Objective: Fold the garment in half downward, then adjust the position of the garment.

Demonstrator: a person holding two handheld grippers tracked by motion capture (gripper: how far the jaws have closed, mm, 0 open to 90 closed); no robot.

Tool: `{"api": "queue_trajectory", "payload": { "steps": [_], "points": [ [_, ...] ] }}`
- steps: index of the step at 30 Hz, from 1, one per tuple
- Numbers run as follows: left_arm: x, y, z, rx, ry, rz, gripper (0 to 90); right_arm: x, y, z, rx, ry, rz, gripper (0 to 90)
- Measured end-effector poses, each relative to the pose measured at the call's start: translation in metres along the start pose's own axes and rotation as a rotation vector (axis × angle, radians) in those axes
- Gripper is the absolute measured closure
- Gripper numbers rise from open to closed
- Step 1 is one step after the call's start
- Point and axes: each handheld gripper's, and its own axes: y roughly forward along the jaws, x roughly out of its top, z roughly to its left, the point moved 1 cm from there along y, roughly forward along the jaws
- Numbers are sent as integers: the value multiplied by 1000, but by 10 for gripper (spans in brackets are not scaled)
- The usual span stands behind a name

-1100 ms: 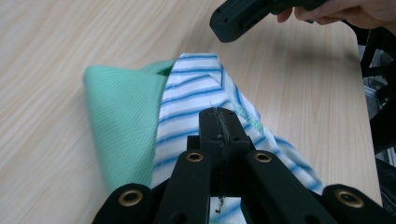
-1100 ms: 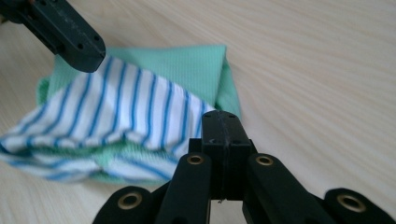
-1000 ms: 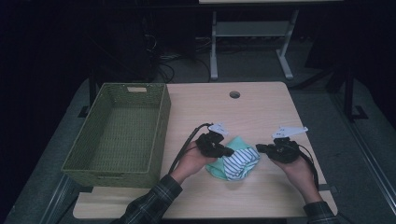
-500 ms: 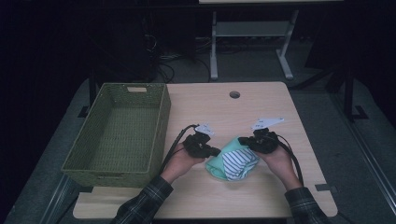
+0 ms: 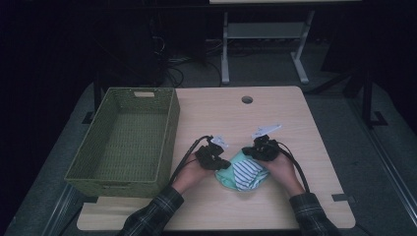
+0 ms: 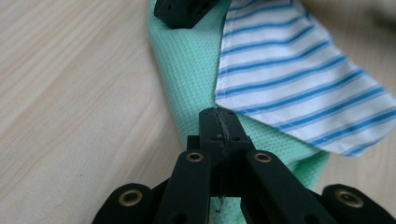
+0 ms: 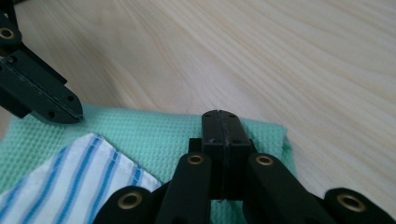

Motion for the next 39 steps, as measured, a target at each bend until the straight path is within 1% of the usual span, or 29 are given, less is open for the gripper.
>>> {"api": "queue_trajectory", "payload": {
  "steps": [1, 3, 7, 10, 12, 13, 14, 15, 17, 19, 20, 21, 22, 24, 25, 26, 28, 29, 30, 31, 32, 33, 34, 35, 36, 37, 38, 39],
  "points": [
    [-1, 2, 0, 4, 7, 15, 895, 0, 1, 0, -2, -1, 6, 899],
    [-2, 5, -1, 13, 10, 20, 895, -2, 4, 0, -6, -12, 14, 899],
    [-2, 5, -1, 14, 6, 16, 895, -1, 5, 1, -9, -10, 17, 899],
    [-2, 3, -1, 7, 8, 11, 895, -1, 3, 1, -10, -7, 11, 898],
    [-1, -1, 0, -1, -6, -12, 894, -1, -4, 2, -7, -11, -7, 898],
    [-1, -4, 1, -2, -4, -17, 894, -1, -7, 1, -10, -9, -16, 898],
    [-1, -6, 2, -1, -11, -21, 894, -1, -12, 1, -13, -7, -30, 899],
    [0, -7, 2, 3, -20, -39, 894, -1, -16, 0, -15, -3, -38, 898],
    [-1, -10, 4, 9, -26, -43, 893, -3, -24, -2, -22, 3, -46, 898],
    [-1, -14, 5, 18, -27, -45, 882, -7, -32, -5, -27, 11, -56, 898],
    [-2, -15, 5, 22, -38, -55, 870, -11, -38, -6, -37, 19, -64, 899],
    [-2, -17, 6, 25, -33, -49, 858, -14, -41, -6, -38, 28, -66, 898],
    [-2, -17, 6, 31, -44, -58, 838, -18, -45, -7, -42, 25, -65, 899],
    [-2, -20, 8, 40, -32, -47, 805, -23, -51, -9, -54, 25, -58, 898],
    [-2, -20, 8, 41, -48, -56, 793, -27, -55, -9, -62, 28, -66, 898],
    [-3, -20, 9, 43, -43, -50, 784, -30, -59, -10, -62, 39, -67, 898],
    [-4, -20, 10, 42, -49, -45, 781, -38, -66, -11, -70, 44, -63, 898],
    [-5, -20, 11, 45, -44, -39, 781, -42, -68, -11, -76, 44, -58, 898],
    [-5, -19, 11, 45, -55, -43, 781, -46, -71, -10, -77, 48, -65, 899],
    [-6, -17, 11, 43, -66, -46, 780, -49, -72, -10, -72, 58, -59, 898],
    [-6, -18, 12, 44, -54, -32, 773, -53, -73, -9, -75, 63, -51, 898],
    [-6, -18, 11, 46, -55, -32, 766, -55, -74, -9, -79, 56, -36, 898],
    [-6, -18, 10, 42, -60, -37, 761, -59, -75, -8, -88, 48, -40, 898],
    [-7, -19, 9, 40, -53, -34, 761, -61, -76, -9, -83, 53, -39, 898],
    [-7, -19, 7, 39, -58, -40, 761, -63, -76, -9, -87, 60, -37, 898],
    [-8, -20, 5, 34, -46, -31, 760, -63, -76, -10, -89, 58, -32, 898],
    [-10, -21, 2, 31, -44, -30, 760, -64, -75, -12, -88, 63, -35, 898],
    [-11, -22, -1, 29, -51, -38, 760, -65, -75, -13, -90, 68, -34, 898]
  ]
}}
